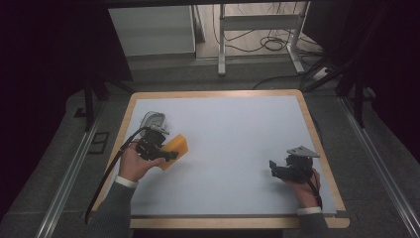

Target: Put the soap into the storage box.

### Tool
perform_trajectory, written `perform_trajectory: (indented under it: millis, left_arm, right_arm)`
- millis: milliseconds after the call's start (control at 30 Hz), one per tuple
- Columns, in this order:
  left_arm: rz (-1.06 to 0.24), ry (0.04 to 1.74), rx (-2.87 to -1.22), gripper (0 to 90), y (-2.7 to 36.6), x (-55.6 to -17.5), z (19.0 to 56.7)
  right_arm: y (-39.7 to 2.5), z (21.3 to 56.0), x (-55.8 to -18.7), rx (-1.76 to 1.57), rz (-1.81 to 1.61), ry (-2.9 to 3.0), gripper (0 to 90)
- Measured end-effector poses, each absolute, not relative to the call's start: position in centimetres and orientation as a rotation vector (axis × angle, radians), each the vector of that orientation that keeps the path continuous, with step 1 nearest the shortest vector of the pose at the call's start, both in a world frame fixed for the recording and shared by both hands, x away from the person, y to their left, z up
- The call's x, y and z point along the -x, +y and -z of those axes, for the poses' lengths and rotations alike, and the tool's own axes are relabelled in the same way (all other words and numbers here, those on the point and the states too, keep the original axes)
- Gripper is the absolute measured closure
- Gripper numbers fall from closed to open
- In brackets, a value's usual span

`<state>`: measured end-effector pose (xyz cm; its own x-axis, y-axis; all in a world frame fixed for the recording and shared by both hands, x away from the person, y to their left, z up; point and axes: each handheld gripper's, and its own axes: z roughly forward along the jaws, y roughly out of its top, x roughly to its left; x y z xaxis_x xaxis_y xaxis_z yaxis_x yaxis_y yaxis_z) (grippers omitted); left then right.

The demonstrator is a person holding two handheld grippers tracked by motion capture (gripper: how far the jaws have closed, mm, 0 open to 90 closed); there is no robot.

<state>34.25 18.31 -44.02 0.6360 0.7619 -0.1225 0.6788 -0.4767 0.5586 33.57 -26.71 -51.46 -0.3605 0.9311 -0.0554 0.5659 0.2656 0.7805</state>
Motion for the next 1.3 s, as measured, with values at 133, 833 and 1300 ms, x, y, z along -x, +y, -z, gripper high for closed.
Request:
perform_trajectory:
  millis: [133, 833, 1300]
  left_arm:
    - [-0.188, 1.123, -2.282, 61.0, 18.4, -34.4, 43.9]
    - [-0.208, 1.147, -2.28, 61.0, 19.0, -35.3, 43.1]
    - [-0.231, 1.145, -2.271, 61.0, 19.1, -35.3, 42.4]
  right_arm:
    - [-26.7, 51.5, -33.6, -1.347, -0.927, 2.028, 8.6]
    - [-26.7, 51.4, -33.5, -1.339, -0.935, 2.019, 8.6]
    - [-26.7, 51.3, -33.5, -1.335, -0.938, 2.021, 8.6]
